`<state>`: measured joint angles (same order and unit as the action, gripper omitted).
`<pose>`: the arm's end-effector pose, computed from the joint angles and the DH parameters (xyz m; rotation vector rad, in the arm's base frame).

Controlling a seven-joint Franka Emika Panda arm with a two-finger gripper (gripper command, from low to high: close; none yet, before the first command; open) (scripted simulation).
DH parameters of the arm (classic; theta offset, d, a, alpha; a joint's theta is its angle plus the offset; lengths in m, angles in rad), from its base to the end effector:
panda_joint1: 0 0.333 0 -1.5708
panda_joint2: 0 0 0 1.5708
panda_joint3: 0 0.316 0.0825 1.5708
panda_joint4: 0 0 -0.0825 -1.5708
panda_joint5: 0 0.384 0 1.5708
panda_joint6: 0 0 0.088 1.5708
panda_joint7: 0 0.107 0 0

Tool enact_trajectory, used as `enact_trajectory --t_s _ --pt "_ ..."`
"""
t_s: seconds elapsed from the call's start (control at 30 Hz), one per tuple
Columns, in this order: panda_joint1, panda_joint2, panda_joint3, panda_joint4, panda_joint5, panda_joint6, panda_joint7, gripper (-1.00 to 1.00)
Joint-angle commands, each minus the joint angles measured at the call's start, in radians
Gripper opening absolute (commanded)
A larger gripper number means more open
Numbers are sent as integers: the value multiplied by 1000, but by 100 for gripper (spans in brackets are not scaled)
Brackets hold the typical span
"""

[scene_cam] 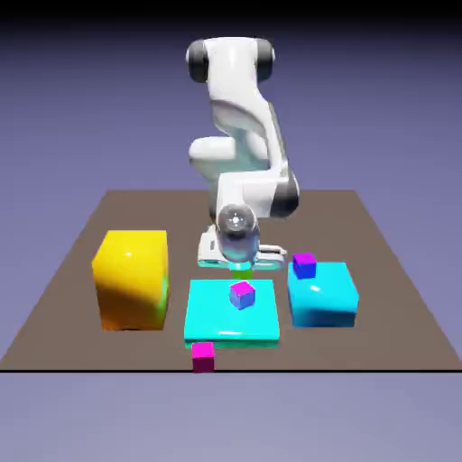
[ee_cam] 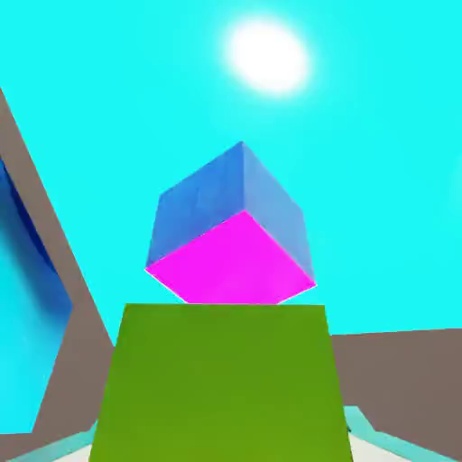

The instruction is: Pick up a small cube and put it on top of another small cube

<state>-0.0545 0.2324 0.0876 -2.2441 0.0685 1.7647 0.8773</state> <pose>0.4515 0.0220 0.2324 2.4811 -1.1638 -0.9645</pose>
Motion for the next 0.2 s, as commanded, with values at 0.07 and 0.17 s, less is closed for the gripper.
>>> enact_trajectory --t_s 0.07,0.17 --pt "3 19 1 -67 -1 86 -1 100" --pt "0 0 0 1 -3 -1 1 100"
